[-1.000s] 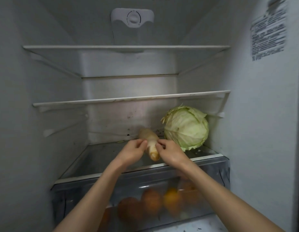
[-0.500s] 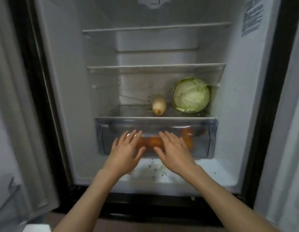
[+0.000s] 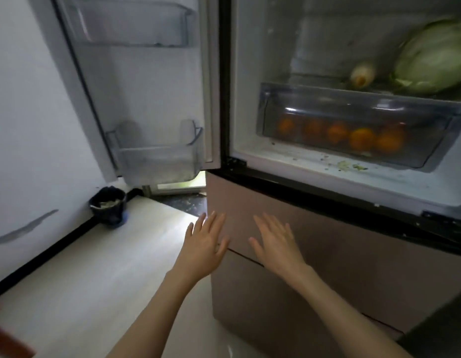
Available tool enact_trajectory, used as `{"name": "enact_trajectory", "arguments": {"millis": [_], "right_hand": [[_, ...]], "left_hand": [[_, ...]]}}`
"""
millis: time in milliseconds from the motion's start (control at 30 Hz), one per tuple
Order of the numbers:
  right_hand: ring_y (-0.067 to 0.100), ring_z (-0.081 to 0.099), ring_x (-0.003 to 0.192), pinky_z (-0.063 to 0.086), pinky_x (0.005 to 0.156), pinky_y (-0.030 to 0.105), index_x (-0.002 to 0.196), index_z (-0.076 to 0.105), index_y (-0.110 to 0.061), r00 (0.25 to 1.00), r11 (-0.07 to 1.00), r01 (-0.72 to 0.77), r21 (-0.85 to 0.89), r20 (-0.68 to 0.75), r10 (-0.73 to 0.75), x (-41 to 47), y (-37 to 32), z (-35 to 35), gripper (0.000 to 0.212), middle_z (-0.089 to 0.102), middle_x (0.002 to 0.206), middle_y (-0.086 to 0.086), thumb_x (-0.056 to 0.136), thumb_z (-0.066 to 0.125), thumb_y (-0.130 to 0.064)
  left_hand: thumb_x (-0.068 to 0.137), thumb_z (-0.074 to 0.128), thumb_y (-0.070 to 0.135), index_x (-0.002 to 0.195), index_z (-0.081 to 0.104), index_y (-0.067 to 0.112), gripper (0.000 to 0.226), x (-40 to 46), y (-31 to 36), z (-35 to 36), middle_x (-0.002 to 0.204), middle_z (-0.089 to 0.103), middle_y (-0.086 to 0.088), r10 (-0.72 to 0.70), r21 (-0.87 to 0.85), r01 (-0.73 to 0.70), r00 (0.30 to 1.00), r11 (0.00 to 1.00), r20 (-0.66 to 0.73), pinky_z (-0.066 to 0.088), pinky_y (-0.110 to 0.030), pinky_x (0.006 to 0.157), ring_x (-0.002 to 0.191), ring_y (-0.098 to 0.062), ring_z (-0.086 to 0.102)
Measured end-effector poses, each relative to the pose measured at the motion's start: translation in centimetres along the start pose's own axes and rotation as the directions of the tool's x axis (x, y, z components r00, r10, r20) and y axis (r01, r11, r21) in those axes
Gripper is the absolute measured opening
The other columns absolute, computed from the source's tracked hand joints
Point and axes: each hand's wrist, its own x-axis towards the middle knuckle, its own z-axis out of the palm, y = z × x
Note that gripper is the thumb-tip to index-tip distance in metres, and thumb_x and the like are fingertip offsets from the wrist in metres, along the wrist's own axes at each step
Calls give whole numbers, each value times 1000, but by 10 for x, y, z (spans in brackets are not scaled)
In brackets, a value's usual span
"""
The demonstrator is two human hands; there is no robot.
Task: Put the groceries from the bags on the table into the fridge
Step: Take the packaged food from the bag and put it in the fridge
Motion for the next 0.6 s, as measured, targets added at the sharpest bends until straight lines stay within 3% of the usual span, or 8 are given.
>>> {"name": "enact_trajectory", "arguments": {"millis": [133,233,600], "right_hand": [[22,6,146,4,118,45,149,13,-22,986,992,126,23,103,-128,-11,-75,47,56,10,158,4,99,34,-37],[21,5,146,4,119,45,148,13,-24,961,970,237,49,136,-242,-24,-148,84,56,9,158,3,98,33,-39],[21,5,146,5,118,44,149,10,-23,815,845,522,116,226,-534,-94,-390,181,57,10,158,4,99,32,-39]], "left_hand": [[75,-5,61,148,11,26,82,-85,-65,8,157,10,2,-208,6,208,976,978,64,9,-41,115,145,-23,2],[96,20,49,148,9,27,57,-153,-116,1,157,6,2,-333,1,333,942,943,37,6,-41,115,145,-22,-1],[98,27,44,148,6,27,57,-372,-276,-66,157,5,1,-691,21,692,722,722,-37,8,-44,118,145,-22,-1]]}}
